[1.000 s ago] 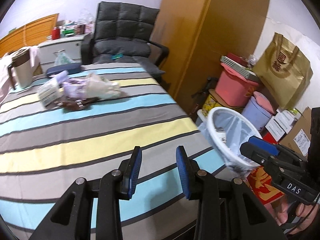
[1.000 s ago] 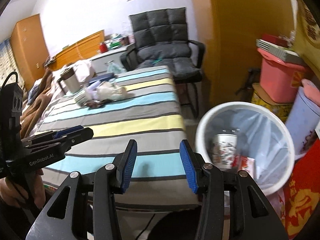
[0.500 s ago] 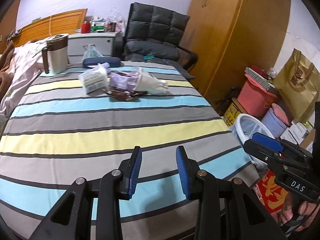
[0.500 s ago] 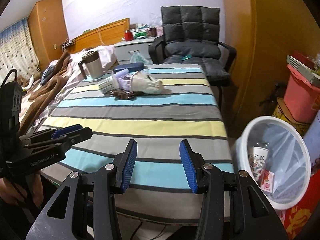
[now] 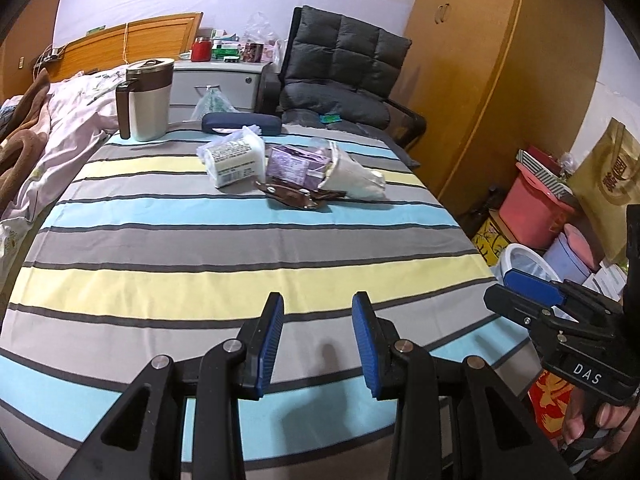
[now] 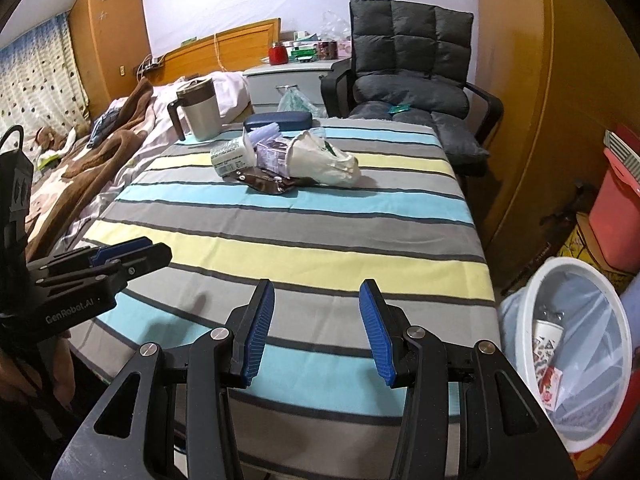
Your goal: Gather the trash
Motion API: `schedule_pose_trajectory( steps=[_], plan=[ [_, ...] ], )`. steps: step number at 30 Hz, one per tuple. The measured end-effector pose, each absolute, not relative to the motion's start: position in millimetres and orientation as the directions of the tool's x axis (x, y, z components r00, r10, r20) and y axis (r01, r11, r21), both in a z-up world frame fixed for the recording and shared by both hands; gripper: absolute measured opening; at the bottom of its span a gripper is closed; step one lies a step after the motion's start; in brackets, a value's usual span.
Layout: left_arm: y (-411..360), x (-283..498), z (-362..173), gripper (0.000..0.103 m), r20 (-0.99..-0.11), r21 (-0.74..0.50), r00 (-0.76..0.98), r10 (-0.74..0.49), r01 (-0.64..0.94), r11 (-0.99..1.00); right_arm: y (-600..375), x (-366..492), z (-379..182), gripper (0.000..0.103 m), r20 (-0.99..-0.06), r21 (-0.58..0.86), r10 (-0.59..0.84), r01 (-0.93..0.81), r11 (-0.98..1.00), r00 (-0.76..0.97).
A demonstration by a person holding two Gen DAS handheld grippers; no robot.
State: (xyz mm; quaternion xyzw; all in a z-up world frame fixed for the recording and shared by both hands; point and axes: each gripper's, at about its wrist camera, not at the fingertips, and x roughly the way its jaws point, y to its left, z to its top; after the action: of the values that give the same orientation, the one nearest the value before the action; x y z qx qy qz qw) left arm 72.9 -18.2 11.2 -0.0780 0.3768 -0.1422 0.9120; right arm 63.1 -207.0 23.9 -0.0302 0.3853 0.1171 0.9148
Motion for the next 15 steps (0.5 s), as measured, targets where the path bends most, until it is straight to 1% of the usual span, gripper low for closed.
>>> schedule_pose_trajectory(
  steps=[12,14,15],
  plan=[
    [-6.4,114.8,5.2,0.037,-0.686,-0.243,0.661,-0.305,0.186,0.952,-196.5,102.6,20.2,0.047,-0.733,0.007,0.187,-0.267,0.964,0.654],
    [-4.7,123.4,5.4,0.037,-0.686,-0.244,0.661,-0.304,0.185,0.952,-196.3,105.8,20.1,0.048,-0.733,0.004,0.188,-0.272,0.962,0.653],
    [-4.0,127.8,5.5,0.037,-0.686,-0.244,0.661,-0.304,0.185,0.952,-195.5,109.8,20.0,0.051,-0.735,0.001,0.188,-0.277,0.961,0.652]
  ],
)
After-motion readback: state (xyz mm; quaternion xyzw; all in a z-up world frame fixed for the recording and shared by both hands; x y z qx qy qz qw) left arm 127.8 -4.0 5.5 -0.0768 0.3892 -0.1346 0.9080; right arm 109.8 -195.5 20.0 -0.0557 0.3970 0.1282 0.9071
